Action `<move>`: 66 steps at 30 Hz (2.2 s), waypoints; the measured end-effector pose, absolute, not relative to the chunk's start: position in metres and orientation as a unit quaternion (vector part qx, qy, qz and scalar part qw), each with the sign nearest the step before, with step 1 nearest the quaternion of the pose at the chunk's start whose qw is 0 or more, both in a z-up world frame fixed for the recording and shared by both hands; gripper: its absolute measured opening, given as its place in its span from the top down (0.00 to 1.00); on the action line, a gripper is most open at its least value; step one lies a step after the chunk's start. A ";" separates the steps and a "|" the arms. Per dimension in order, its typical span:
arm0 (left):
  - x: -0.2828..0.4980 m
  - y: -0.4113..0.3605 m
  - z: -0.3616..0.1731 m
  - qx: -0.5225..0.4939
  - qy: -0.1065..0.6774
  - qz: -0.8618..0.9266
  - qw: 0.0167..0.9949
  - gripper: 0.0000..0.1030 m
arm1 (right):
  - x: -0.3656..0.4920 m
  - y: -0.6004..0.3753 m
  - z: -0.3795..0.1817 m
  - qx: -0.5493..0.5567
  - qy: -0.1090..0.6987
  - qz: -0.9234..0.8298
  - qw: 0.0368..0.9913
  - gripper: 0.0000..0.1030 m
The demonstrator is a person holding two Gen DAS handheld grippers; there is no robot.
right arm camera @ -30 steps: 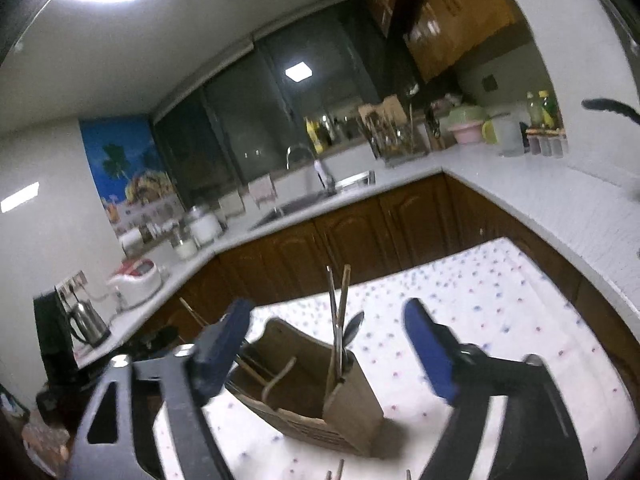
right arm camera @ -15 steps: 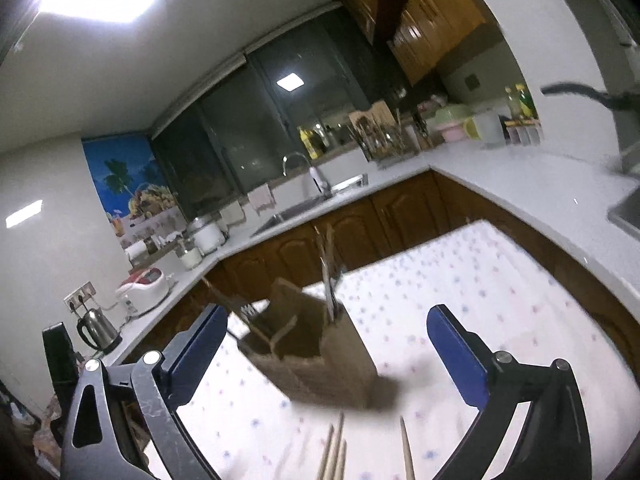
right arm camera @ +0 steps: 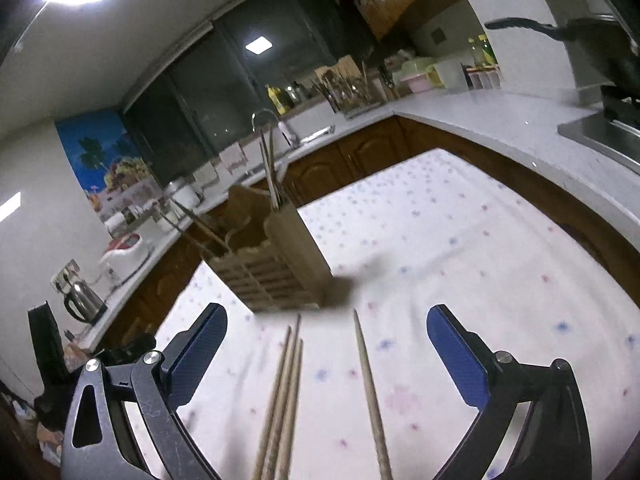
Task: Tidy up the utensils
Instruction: 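Move both open tools back down to the remaining wooden chopsticks, then grasp a wooden chopstick with the left tool while the right tool grasps another wooden chopstick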
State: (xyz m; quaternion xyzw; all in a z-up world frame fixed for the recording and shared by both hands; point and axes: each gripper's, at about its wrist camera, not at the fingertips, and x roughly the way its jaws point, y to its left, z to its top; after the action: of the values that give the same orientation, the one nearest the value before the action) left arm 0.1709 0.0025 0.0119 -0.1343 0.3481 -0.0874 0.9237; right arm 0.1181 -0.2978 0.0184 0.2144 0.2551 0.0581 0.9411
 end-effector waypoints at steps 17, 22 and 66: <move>0.165 -0.015 -0.017 -0.111 0.399 -0.093 0.906 0.21 | 0.099 -0.298 -0.015 0.181 0.298 0.042 0.936 0.02; 0.173 -0.027 -0.023 -0.086 0.419 -0.088 0.899 0.21 | 0.106 -0.298 -0.018 0.174 0.317 0.047 0.931 0.02; 0.268 -0.105 -0.059 0.025 0.485 -0.142 0.863 0.95 | 0.242 -0.246 -0.065 -0.024 0.444 0.075 0.893 0.94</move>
State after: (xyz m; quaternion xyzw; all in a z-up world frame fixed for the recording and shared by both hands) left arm 0.2684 -0.1054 -0.0589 0.0253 0.4846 -0.1417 0.8628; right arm 0.2419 -0.2456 -0.0648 -0.0238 0.4435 0.0747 0.8928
